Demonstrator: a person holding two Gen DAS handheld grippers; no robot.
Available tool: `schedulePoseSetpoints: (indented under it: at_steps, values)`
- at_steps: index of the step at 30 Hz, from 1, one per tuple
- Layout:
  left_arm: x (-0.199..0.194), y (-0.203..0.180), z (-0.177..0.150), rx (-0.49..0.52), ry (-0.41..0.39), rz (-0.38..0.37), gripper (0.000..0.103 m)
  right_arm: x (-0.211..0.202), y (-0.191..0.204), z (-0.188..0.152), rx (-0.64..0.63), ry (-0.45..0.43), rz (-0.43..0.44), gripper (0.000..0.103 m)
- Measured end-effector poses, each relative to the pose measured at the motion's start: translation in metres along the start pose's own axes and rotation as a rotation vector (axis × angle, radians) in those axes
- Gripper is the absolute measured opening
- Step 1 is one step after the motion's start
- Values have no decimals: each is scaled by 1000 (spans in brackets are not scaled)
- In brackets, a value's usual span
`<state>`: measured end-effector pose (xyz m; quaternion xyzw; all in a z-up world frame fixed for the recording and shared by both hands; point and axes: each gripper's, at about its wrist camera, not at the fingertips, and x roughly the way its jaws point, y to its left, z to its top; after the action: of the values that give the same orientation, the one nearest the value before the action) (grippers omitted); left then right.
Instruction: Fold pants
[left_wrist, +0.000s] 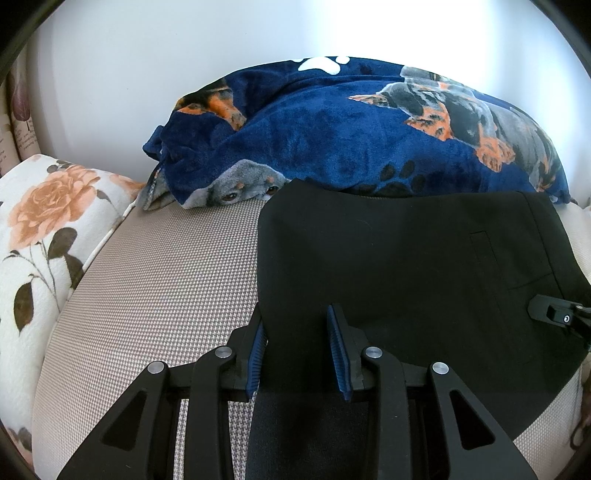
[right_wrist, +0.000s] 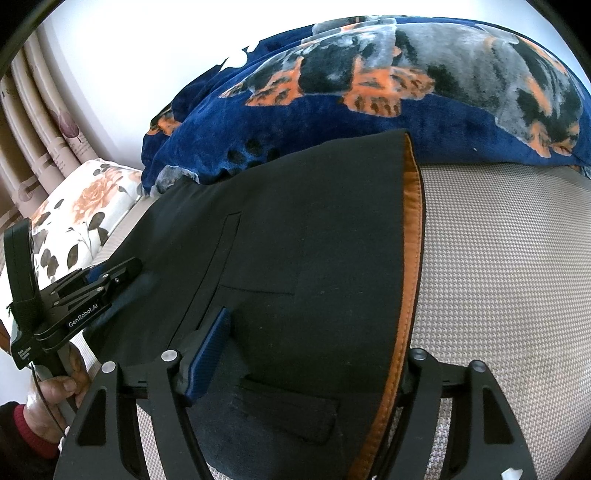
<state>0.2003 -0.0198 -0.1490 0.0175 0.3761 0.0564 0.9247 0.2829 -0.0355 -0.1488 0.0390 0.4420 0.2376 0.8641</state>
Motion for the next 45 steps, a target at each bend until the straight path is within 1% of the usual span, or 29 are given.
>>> schedulePoseSetpoints:
  at_steps: [11, 13, 20, 22, 26, 31, 33, 35, 38, 40, 41, 44, 45]
  values:
    - [0, -1, 0, 1, -1, 4, 34, 0, 0, 0, 0, 0, -2, 69]
    - [0, 3, 1, 1, -2, 6, 35, 0, 1, 0, 0, 1, -2, 69]
    - [-1, -3, -1, 1, -2, 9, 36, 0, 2, -2, -8, 5, -3, 71]
    - [-1, -2, -1, 1, -1, 16, 39, 0, 3, -3, -13, 8, -4, 72]
    - [1, 7, 2, -2, -3, 21, 45, 2, 5, -2, -29, 17, 8, 79]
    - [1, 33, 7, -20, -18, 17, 58, 1, 4, 1, -33, 27, 23, 82]
    - [0, 43, 9, -26, -21, 29, 60, 0, 2, 2, -28, 34, 27, 83]
    - [1, 55, 11, -31, -23, 35, 60, -3, 2, 1, -13, 34, 10, 84]
    - [-3, 74, 14, -32, -40, 49, 61, -12, 2, -4, 9, 18, -25, 86]
    - [-7, 91, 17, -31, -54, 61, 69, -22, 2, -7, 17, -3, -41, 86]
    - [-9, 97, 18, -34, -57, 68, 72, -27, 2, -8, 20, -13, -49, 86]
    - [-16, 116, 23, -35, -92, 78, 75, -50, 4, -12, 18, -61, -72, 86]
    - [-19, 124, 24, -37, -105, 82, 78, -61, 6, -14, 17, -83, -75, 86]
